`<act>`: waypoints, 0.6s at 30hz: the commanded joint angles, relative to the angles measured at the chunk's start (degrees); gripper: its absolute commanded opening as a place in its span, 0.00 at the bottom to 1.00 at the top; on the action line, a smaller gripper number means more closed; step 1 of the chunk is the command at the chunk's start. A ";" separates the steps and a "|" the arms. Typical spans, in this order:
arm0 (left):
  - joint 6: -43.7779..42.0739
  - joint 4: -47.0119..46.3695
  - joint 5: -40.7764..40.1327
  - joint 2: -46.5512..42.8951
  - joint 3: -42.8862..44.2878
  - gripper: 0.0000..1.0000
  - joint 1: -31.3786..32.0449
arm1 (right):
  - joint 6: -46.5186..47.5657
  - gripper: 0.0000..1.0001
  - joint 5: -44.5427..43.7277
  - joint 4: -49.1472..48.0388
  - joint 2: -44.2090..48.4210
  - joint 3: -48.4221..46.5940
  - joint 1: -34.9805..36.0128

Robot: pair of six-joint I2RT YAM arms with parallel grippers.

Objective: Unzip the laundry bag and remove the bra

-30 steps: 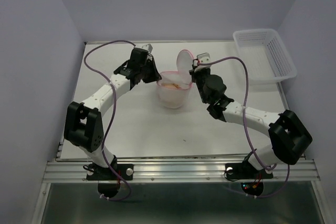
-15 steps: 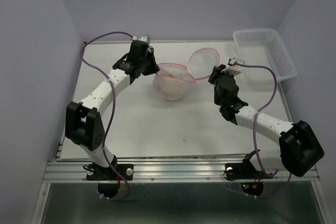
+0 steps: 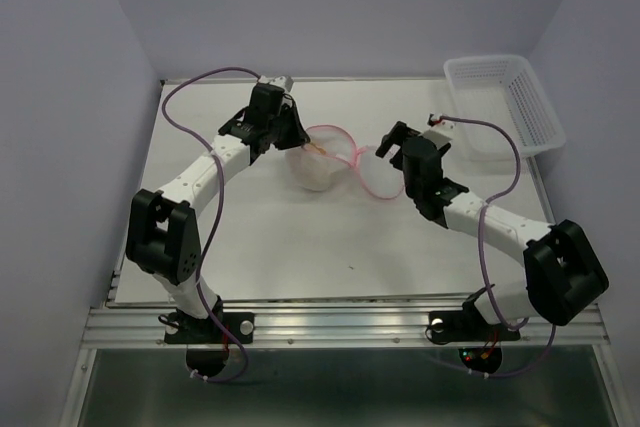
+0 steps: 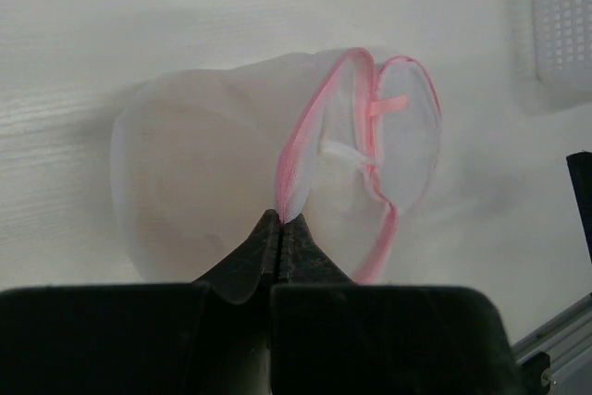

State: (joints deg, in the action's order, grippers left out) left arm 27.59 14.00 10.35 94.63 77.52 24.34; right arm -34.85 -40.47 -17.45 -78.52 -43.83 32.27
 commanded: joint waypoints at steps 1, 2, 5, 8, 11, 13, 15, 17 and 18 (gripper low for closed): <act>-2.54 -4.51 2.48 -2.09 0.71 0.00 0.62 | 9.85 1.00 15.38 -1.35 -0.49 -5.82 -0.02; -2.72 -4.42 3.00 -1.73 1.32 0.00 0.71 | 11.89 1.00 18.12 -2.05 -0.67 -6.52 -0.02; -3.95 -3.63 2.40 -0.59 2.63 0.00 1.15 | 17.97 1.00 28.14 -2.68 -1.45 -8.45 -0.02; -5.00 -3.54 1.17 -0.67 3.43 0.00 1.41 | 21.93 1.00 36.58 -2.15 -3.47 -11.27 -0.02; -5.53 -3.19 0.73 -0.94 4.13 0.00 1.68 | 22.20 1.00 48.88 -0.31 -6.99 -14.60 -0.02; -5.45 -2.84 0.38 -0.94 4.48 0.00 1.85 | 21.67 1.00 55.74 1.27 -10.31 -17.15 -0.02; -5.10 -2.66 0.20 -1.03 4.49 0.00 1.85 | 20.53 1.00 60.47 1.63 -12.44 -18.21 -0.02; -4.83 -2.75 0.02 -1.11 4.14 0.00 1.94 | 20.00 1.00 63.57 2.34 -15.34 -19.44 -0.02; -4.83 -2.75 0.02 -1.29 4.05 0.00 2.03 | 20.00 1.00 66.11 2.34 -16.39 -19.88 -0.02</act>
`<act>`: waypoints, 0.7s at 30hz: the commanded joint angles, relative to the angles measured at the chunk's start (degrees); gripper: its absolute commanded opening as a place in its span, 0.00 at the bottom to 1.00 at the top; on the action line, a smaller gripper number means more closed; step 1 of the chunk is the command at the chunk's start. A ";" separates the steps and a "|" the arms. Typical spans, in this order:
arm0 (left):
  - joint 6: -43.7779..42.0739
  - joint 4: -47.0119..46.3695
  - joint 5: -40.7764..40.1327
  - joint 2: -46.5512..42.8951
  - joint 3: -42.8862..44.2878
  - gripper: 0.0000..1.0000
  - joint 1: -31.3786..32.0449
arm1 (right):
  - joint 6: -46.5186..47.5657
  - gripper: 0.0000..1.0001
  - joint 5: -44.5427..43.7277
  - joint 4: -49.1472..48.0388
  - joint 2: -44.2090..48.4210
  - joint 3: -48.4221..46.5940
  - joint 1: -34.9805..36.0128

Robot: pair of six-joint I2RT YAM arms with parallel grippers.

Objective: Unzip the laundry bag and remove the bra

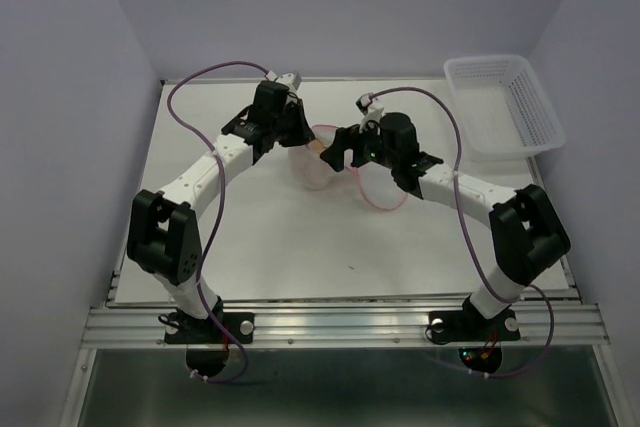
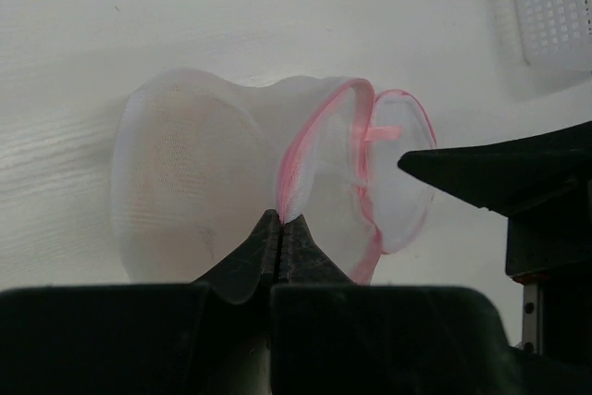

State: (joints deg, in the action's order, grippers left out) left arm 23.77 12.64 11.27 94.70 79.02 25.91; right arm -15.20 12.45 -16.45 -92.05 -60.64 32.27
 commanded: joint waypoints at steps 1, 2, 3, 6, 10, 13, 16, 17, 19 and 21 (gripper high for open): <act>-1.09 -1.39 -0.90 -1.36 2.36 0.00 0.54 | 0.26 1.00 14.17 1.33 -3.83 -3.60 -0.02; -0.92 -1.31 -0.90 -1.36 2.10 0.00 0.54 | 0.00 1.00 15.75 1.24 -5.58 -4.65 -0.02; -0.92 -1.22 -0.90 -1.27 2.01 0.00 0.54 | 0.00 1.00 15.77 1.24 -6.64 -5.27 -0.02; -0.66 -1.22 -0.28 -1.18 1.66 0.00 0.72 | -0.53 1.00 17.52 1.15 -9.98 -7.29 -0.02; -0.57 -1.66 0.16 -1.79 0.96 0.00 1.16 | -2.28 1.00 16.48 -0.51 -12.97 -8.96 -0.02; -0.65 -2.18 1.12 -2.06 0.69 0.00 1.33 | -3.86 1.00 11.56 -1.83 -15.00 -9.58 -0.02; -0.83 -2.54 2.35 -2.15 0.26 0.00 1.51 | -4.13 1.00 10.40 -3.68 -16.92 -9.75 -0.02; -0.66 -2.71 2.62 -2.15 0.08 0.00 1.42 | -4.31 1.00 11.27 -4.20 -17.46 -9.93 -0.02; -0.48 -2.80 2.88 -1.80 -0.01 0.00 1.42 | -5.71 1.00 13.74 -6.56 -18.95 -9.76 -0.02; -0.13 -2.97 3.93 -1.53 -0.01 0.00 1.51 | -7.12 1.00 14.27 -9.47 -19.65 -8.80 -0.02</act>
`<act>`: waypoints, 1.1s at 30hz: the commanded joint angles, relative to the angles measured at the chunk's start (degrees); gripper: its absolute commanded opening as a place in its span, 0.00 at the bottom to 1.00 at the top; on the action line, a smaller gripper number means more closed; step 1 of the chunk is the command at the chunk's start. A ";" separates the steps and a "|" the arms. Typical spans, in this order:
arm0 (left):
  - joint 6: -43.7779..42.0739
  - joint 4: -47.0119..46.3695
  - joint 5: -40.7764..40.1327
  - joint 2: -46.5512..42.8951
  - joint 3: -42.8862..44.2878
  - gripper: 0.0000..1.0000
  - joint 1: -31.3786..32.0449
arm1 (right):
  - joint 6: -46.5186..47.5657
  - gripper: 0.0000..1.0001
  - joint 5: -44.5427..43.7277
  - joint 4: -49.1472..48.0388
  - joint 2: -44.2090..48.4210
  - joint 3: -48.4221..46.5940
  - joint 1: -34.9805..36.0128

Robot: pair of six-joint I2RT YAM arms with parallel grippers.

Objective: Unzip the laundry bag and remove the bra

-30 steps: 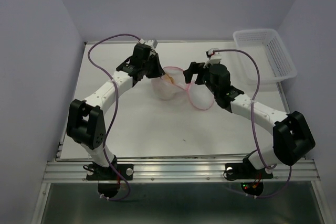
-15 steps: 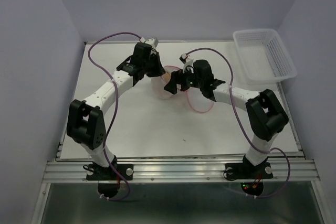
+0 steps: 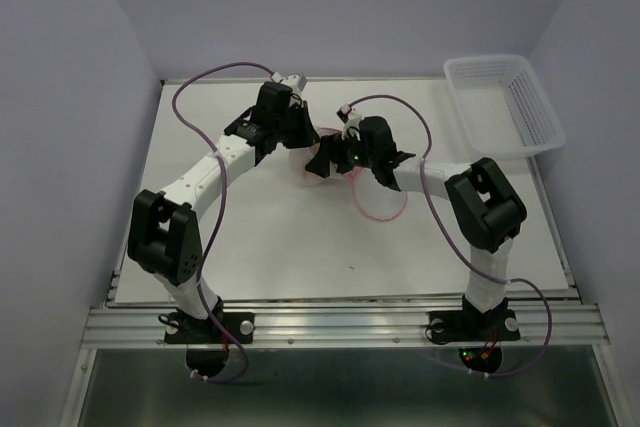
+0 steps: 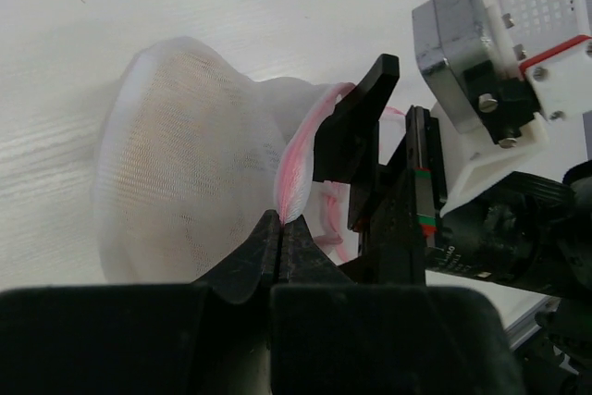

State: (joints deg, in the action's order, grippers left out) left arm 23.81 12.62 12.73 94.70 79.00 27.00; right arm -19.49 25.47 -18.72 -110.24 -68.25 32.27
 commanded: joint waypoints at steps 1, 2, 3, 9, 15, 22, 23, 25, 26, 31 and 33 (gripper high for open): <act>0.00 -3.04 2.82 -1.44 0.01 0.00 0.50 | -3.62 1.00 0.55 -9.47 -1.82 -0.92 -0.02; 0.01 -3.48 3.87 -1.44 -0.08 0.00 0.42 | -3.63 1.00 0.11 -10.54 -2.52 -0.40 -0.02; 0.18 -3.57 4.23 -1.44 -0.25 0.00 0.42 | -3.46 1.00 -1.38 -11.50 -2.88 -0.31 -0.02; 0.62 -4.10 4.58 -1.36 -1.13 0.00 0.42 | -2.66 0.71 -1.74 -15.88 -4.64 0.83 0.51; 0.80 -4.27 5.37 -1.18 -1.48 0.00 0.42 | -3.54 0.21 -4.91 -19.42 -3.67 2.59 0.51; 1.59 -1.73 0.02 -0.65 -0.69 0.00 0.07 | -2.14 0.01 -8.67 -20.39 1.07 6.46 0.51; 1.67 -1.46 0.10 -0.65 -0.69 0.00 -0.11 | -1.70 0.01 -9.30 -20.04 2.47 7.33 0.51; 1.76 -1.46 0.19 -0.91 -1.13 0.00 -0.63 | -1.26 0.01 -10.88 -19.60 3.79 8.39 0.51; 1.94 -1.55 -0.33 -1.00 -1.48 0.00 -0.72 | -0.56 0.01 -10.80 -19.43 5.28 9.35 0.51; 1.68 -1.55 -1.31 -1.53 -1.66 0.00 -1.08 | 4.19 0.04 -6.66 -17.50 8.28 11.38 0.51; 1.76 -1.55 -1.22 -1.36 -1.48 0.00 -1.25 | 6.38 0.21 -5.01 -16.35 8.63 11.47 0.51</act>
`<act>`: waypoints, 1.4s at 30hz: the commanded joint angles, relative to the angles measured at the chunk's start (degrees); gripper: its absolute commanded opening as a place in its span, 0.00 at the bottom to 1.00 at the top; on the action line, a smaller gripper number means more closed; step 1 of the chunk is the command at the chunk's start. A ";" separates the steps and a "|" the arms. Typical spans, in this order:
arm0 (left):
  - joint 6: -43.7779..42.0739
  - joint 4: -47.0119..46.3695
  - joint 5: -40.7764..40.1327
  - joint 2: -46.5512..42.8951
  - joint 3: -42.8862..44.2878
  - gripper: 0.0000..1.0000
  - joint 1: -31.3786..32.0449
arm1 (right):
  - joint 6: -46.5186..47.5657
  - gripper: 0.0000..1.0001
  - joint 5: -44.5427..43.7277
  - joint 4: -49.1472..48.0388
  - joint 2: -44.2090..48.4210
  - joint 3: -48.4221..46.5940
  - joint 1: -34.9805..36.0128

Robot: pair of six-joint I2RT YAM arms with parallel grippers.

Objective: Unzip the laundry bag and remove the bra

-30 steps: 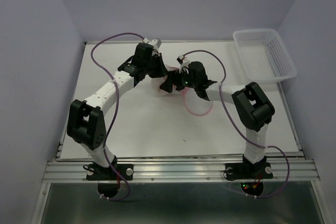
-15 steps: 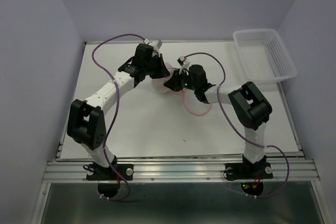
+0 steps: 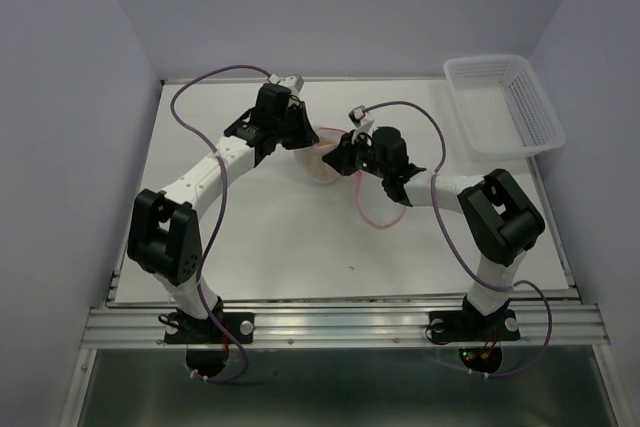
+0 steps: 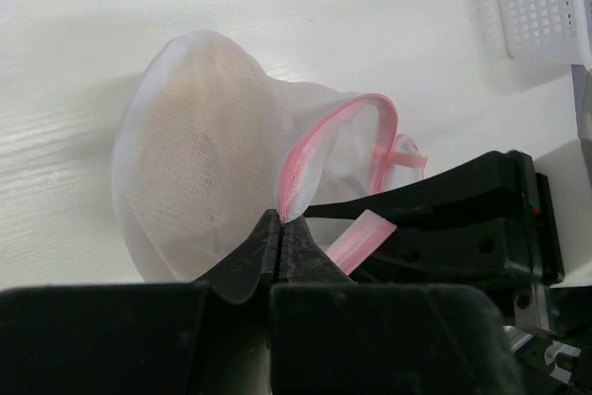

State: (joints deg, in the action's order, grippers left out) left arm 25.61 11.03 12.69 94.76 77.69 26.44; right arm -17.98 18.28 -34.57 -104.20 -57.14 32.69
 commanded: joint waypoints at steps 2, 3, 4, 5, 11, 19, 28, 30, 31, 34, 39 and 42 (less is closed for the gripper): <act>0.15 0.05 -0.82 -0.98 0.00 0.00 -0.77 | 6.19 0.51 3.33 1.87 3.04 0.19 0.10; 0.15 -0.04 -0.74 -0.72 0.09 0.00 -0.77 | 6.90 0.74 4.56 3.26 3.56 0.28 0.10; 0.15 -0.04 -0.56 -0.54 0.18 0.00 -0.86 | 7.25 0.82 5.00 4.23 3.92 0.11 0.10; 0.15 -0.04 -0.39 -0.46 0.18 0.00 -0.86 | 8.21 0.90 5.96 5.55 4.27 0.02 0.10; -0.47 -0.22 0.14 -0.19 0.18 0.00 -0.86 | 7.96 1.00 7.56 11.45 9.53 0.63 0.10; -1.08 -0.57 -0.21 -0.98 -0.61 0.00 -0.86 | 1.30 1.00 -1.47 15.04 18.33 2.74 -0.95; -0.56 -2.85 2.52 -2.74 -2.54 0.00 -0.86 | -7.15 1.00 -7.57 21.82 14.13 -3.75 -2.72; -0.64 -3.03 2.95 -3.09 -2.72 0.00 -0.77 | -8.48 1.00 -3.09 21.74 11.14 -6.13 -2.72; -0.64 -3.03 3.04 -3.35 -2.89 0.00 -0.77 | -9.70 1.00 -0.99 21.73 10.08 -6.83 -2.72; -0.47 -3.47 3.83 -3.62 -3.25 0.00 -0.77 | -10.58 1.00 1.32 21.12 6.39 -9.64 -2.72; 0.41 -3.64 3.75 -3.88 -3.77 0.00 -0.77 | -11.20 1.00 2.28 20.33 2.43 -10.97 -2.72; 1.37 -4.52 3.83 -4.14 -4.12 0.00 -0.68 | -10.06 1.00 2.72 20.06 0.50 -10.44 -2.72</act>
State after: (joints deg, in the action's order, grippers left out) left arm 26.06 9.43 15.73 94.41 74.43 25.67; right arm -28.03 18.96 -13.21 -102.56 -65.63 29.98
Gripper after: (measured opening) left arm 0.047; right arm 0.998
